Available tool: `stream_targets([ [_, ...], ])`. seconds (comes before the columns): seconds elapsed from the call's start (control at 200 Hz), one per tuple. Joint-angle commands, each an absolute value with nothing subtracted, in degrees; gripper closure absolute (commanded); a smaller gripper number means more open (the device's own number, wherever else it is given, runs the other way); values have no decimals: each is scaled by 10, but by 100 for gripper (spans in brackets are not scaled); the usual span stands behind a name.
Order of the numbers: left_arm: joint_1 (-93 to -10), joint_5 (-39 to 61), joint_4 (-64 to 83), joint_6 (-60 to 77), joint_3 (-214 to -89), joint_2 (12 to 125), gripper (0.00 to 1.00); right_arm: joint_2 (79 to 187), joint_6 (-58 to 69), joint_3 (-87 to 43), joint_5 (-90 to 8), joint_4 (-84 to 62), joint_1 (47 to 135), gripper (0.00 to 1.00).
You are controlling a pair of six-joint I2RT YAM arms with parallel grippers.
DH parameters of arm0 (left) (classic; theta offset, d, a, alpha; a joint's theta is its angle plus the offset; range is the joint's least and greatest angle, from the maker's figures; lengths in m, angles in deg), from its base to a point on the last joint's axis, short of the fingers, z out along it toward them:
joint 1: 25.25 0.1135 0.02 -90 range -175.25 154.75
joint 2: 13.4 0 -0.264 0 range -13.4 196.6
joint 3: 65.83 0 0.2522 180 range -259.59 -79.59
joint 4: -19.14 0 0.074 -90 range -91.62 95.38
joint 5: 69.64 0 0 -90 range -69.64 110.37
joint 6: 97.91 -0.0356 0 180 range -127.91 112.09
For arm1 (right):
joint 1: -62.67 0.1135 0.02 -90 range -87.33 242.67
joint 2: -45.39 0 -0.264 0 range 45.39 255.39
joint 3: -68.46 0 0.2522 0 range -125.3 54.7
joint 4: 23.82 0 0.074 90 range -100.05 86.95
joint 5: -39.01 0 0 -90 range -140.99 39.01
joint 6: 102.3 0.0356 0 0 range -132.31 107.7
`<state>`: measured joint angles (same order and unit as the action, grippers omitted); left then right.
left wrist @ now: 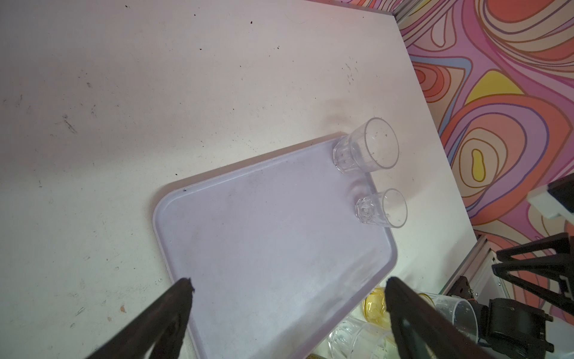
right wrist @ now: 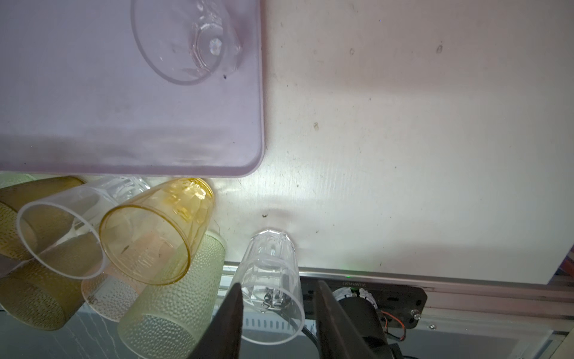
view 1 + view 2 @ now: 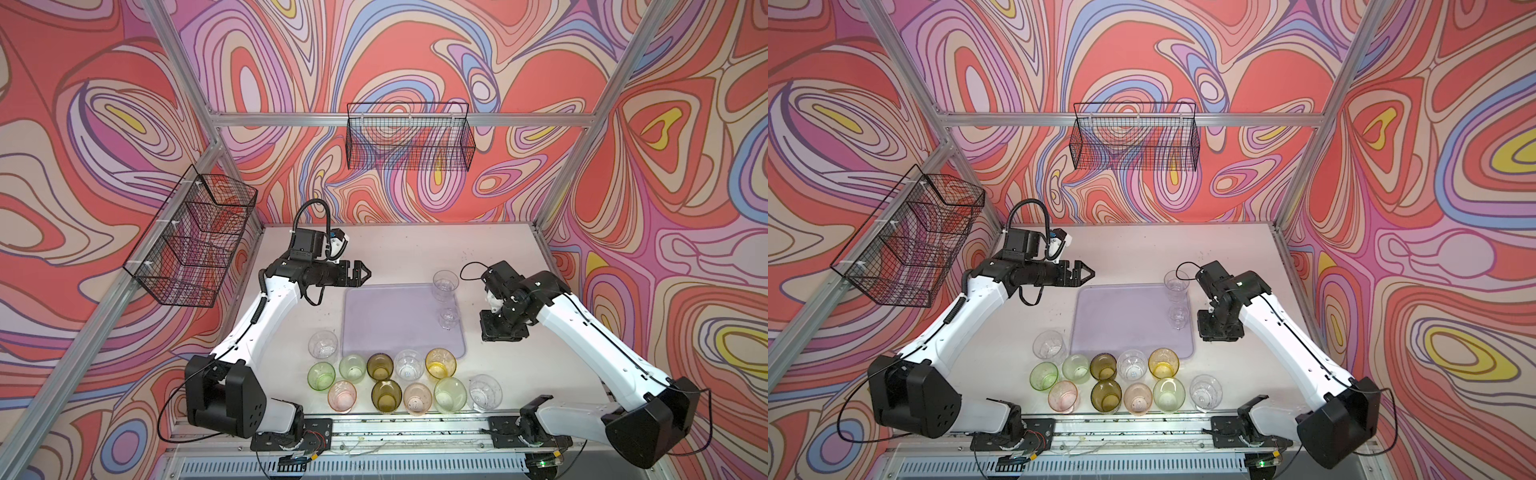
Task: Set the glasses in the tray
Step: 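Raise the right gripper and move it back to the cup cluster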
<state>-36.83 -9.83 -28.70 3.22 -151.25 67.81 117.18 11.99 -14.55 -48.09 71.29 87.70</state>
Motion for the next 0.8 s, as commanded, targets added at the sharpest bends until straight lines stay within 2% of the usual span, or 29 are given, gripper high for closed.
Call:
stream_targets([
  [0.0, -365, -97, -299, 27, -1526, 682, 1, 1146, 147, -131, -457, 748, 875, 60],
  [0.796, -366, -99, -298, 30, -1527, 683, 1, 1072, 223, -35, -412, 800, 877, 57],
])
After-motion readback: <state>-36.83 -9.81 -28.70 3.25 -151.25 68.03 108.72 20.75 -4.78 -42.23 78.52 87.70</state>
